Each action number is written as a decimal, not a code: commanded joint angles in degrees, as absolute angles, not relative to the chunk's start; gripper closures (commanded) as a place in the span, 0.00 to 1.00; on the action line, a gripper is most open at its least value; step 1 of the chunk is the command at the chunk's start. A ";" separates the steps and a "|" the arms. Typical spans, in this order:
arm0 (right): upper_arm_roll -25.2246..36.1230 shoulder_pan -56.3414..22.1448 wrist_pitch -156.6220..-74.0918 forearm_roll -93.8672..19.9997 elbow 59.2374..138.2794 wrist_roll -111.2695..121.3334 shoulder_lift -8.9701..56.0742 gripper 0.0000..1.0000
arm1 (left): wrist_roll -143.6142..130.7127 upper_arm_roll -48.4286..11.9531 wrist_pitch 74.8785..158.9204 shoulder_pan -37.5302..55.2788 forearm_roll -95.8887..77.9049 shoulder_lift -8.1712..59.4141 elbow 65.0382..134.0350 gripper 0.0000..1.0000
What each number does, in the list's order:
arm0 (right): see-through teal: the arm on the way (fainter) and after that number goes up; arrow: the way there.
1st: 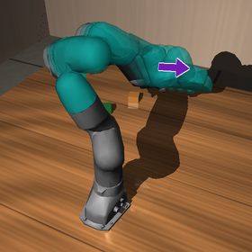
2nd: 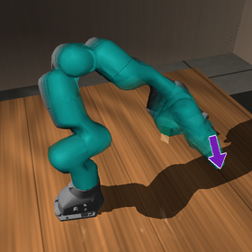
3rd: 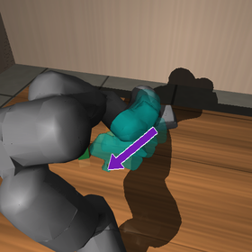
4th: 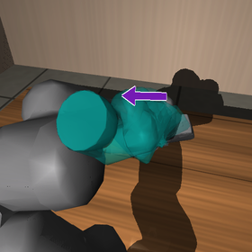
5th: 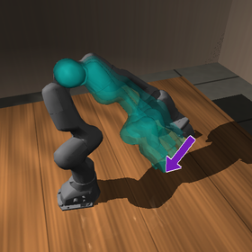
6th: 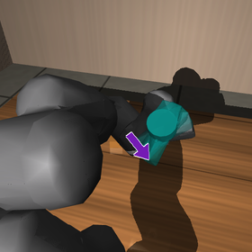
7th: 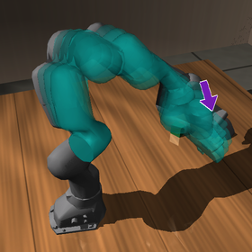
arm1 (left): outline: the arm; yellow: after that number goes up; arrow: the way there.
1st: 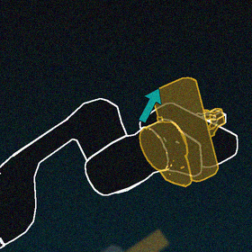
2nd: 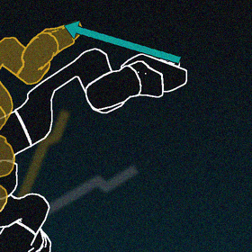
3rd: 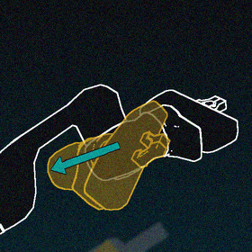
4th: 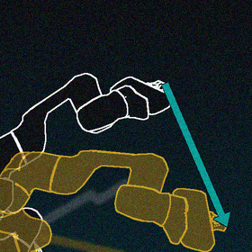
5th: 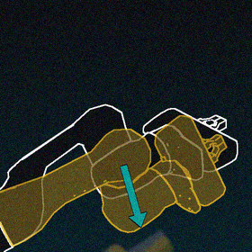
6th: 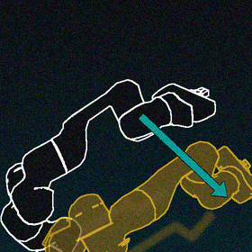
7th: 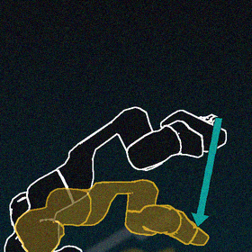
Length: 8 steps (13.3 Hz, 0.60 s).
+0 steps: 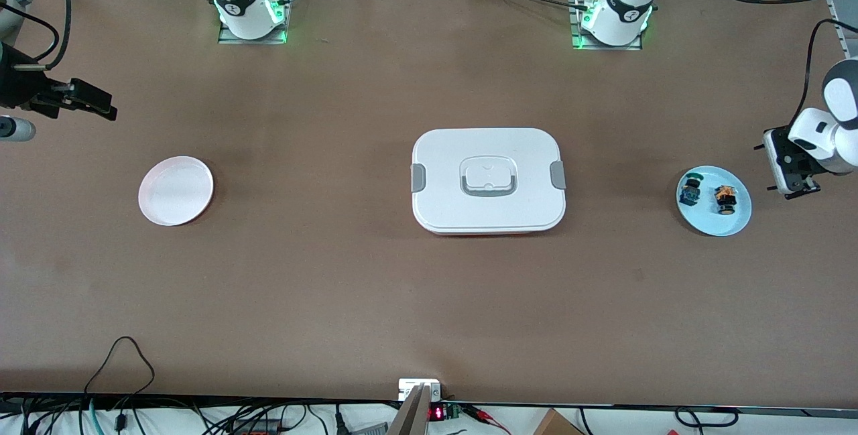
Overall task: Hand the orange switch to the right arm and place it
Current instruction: 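Lower the left gripper and grasp the orange switch on the plate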
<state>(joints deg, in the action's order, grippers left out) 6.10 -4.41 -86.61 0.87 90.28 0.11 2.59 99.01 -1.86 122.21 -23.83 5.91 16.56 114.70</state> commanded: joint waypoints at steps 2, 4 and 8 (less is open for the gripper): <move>5.80 -3.16 -87.36 0.70 91.67 0.26 1.49 0.00 | 111.68 -3.07 128.66 -26.01 5.71 22.66 114.43 0.00; 5.71 -3.25 -87.36 0.79 91.93 0.18 1.14 0.00 | 115.74 -3.25 130.86 -26.01 5.54 24.95 114.35 0.00; 5.71 -3.43 -87.36 1.23 92.99 0.26 -0.09 0.00 | 118.65 -4.04 132.63 -26.63 5.10 26.45 114.08 0.00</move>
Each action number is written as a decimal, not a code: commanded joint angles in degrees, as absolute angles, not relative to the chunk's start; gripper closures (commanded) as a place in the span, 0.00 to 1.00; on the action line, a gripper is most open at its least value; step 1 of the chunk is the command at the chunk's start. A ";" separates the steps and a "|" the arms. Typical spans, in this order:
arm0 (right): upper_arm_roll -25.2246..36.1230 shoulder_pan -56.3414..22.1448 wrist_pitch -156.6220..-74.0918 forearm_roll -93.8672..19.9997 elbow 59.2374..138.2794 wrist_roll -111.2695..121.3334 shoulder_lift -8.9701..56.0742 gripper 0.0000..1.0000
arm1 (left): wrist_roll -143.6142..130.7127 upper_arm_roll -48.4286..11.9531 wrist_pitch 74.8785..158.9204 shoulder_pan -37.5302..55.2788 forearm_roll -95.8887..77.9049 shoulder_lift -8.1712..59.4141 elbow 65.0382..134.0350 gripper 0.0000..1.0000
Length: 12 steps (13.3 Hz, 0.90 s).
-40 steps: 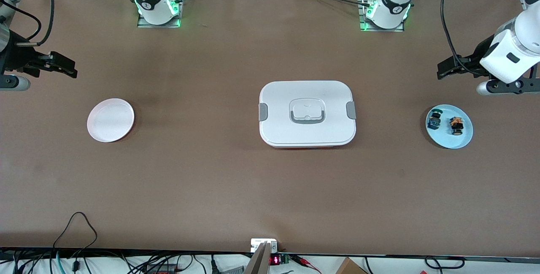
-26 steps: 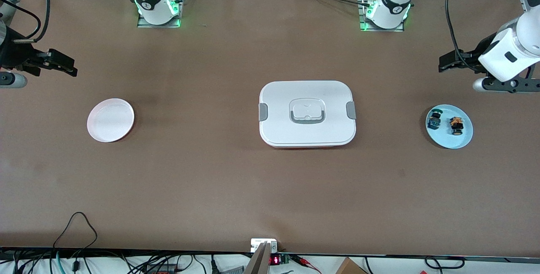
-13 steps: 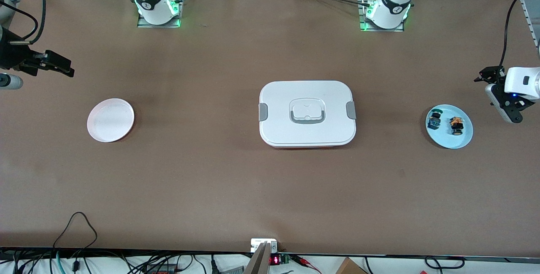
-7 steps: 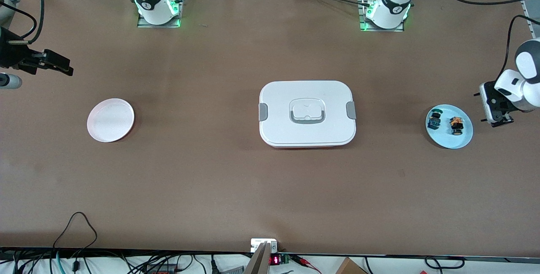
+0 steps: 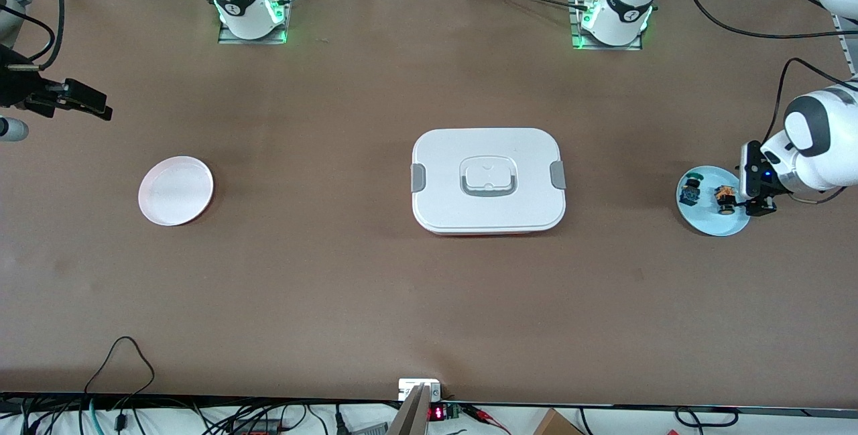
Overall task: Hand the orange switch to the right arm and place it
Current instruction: 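Lower the left gripper and grasp the orange switch on the plate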
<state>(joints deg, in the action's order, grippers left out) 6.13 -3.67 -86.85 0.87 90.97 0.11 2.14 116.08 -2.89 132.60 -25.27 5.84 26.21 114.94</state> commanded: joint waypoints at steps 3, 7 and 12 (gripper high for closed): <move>5.54 -3.43 -87.71 1.23 92.99 0.26 0.00 0.00 | 118.65 -4.30 132.71 -26.81 4.84 27.16 113.55 0.00; 5.54 -3.51 -88.51 1.23 93.08 0.26 0.09 0.00 | 119.17 -4.39 134.38 -27.50 2.38 28.03 113.47 0.00; 5.45 -3.52 -88.59 1.23 92.99 0.26 0.18 0.00 | 121.90 -4.40 136.05 -27.60 -0.44 30.50 111.98 0.00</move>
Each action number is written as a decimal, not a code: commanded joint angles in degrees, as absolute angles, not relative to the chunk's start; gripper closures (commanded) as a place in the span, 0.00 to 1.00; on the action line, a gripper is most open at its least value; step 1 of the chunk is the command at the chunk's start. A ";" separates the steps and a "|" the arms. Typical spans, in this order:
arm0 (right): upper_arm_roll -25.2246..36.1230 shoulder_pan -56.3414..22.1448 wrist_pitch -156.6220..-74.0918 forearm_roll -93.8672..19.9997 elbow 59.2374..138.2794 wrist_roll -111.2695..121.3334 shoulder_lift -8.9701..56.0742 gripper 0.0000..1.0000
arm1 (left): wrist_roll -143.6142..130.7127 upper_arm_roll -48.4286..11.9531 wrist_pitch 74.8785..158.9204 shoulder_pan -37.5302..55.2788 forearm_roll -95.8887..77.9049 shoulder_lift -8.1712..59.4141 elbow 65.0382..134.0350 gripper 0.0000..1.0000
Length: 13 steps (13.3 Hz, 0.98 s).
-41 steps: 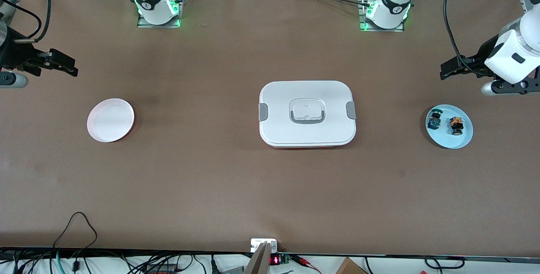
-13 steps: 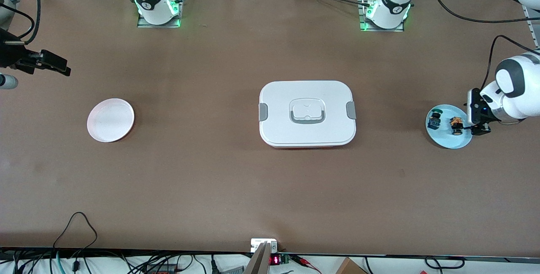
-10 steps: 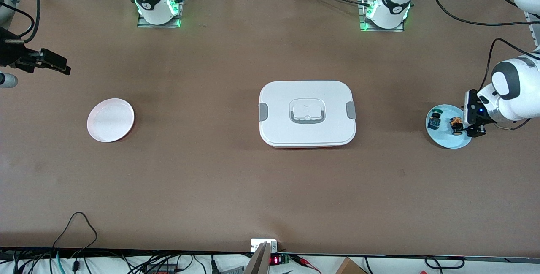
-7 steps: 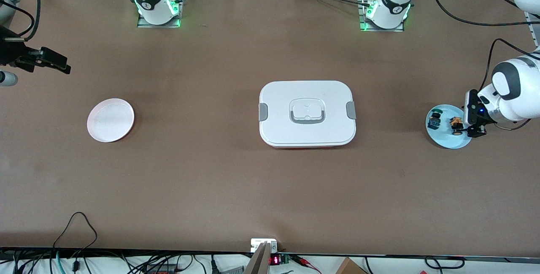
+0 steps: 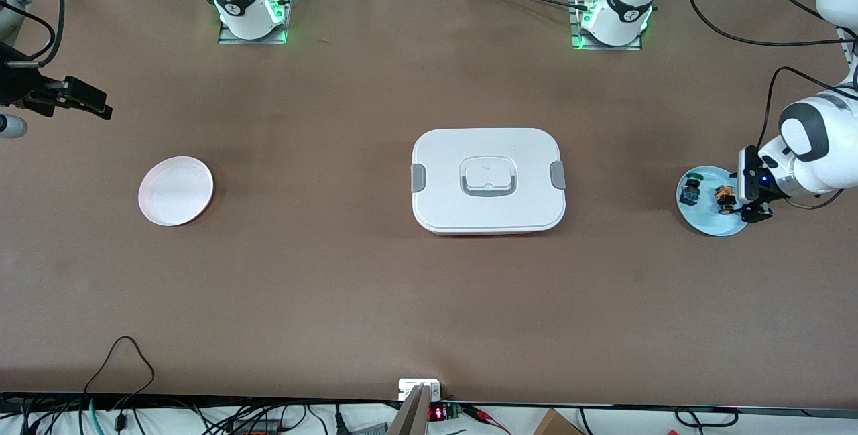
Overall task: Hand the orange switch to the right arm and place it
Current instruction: 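Lower the left gripper and grasp the orange switch on the plate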
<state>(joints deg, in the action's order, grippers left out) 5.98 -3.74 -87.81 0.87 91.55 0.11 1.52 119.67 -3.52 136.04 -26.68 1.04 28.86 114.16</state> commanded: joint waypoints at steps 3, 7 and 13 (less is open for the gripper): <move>5.45 -3.52 -88.51 1.23 92.99 0.26 0.18 0.00 | 121.90 -4.48 136.40 -27.60 -0.44 30.85 111.88 0.00; 5.45 -3.60 -88.51 1.23 92.99 0.26 0.18 0.00 | 121.99 -4.48 137.64 -27.60 -1.32 31.90 111.88 0.00; 5.36 -3.60 -88.59 1.23 92.90 0.26 0.18 0.00 | 129.16 -4.48 137.81 -27.86 -2.45 32.17 111.80 0.00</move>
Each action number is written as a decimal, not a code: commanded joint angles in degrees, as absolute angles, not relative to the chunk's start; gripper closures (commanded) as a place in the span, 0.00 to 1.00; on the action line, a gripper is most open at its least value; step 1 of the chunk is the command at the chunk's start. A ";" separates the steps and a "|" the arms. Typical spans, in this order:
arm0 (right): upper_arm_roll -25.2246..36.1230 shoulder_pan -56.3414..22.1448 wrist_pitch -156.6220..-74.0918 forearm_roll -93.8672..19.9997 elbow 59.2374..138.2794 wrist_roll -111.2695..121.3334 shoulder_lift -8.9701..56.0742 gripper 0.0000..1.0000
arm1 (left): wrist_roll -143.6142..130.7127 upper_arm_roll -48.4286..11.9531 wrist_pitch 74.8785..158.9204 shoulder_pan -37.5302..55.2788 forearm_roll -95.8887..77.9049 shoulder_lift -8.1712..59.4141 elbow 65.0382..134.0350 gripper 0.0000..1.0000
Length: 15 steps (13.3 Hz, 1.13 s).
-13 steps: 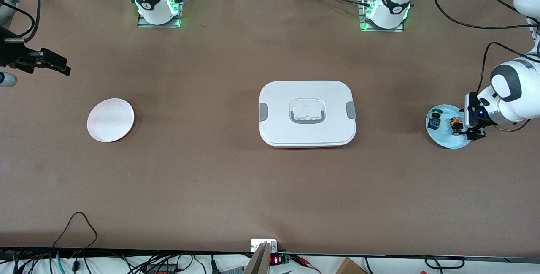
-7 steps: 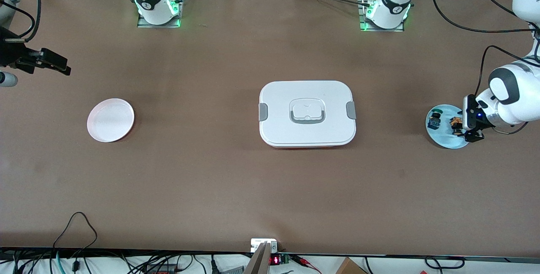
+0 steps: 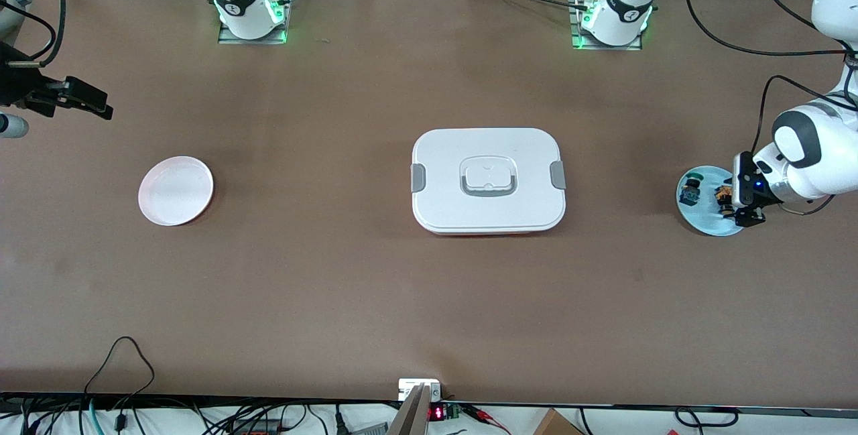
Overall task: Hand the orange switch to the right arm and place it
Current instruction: 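Lower the left gripper and grasp the orange switch on the plate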
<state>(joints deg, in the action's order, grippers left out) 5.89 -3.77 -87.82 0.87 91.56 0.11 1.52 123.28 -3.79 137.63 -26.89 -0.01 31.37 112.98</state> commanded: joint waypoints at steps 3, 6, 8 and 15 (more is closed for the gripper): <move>5.36 -3.60 -88.51 1.23 92.90 0.26 0.18 0.00 | 130.25 -4.48 137.72 -29.18 -8.08 32.87 111.71 0.00; 5.36 -3.60 -88.51 1.23 92.90 0.26 0.18 0.00 | 130.17 -4.39 137.64 -29.18 -8.70 32.96 111.01 0.00; 5.36 -3.60 -88.42 1.23 92.90 0.26 0.18 0.00 | 130.25 -4.39 137.46 -28.22 -8.00 33.40 110.05 0.00; 5.36 -3.52 -88.24 1.14 92.90 0.26 0.18 0.00 | 130.17 -4.39 137.20 -27.86 -7.91 33.40 109.86 0.01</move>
<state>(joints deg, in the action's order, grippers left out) 5.80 -3.79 -87.84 0.87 91.56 0.11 1.52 128.54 -4.47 137.69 -27.86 -6.97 32.75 111.12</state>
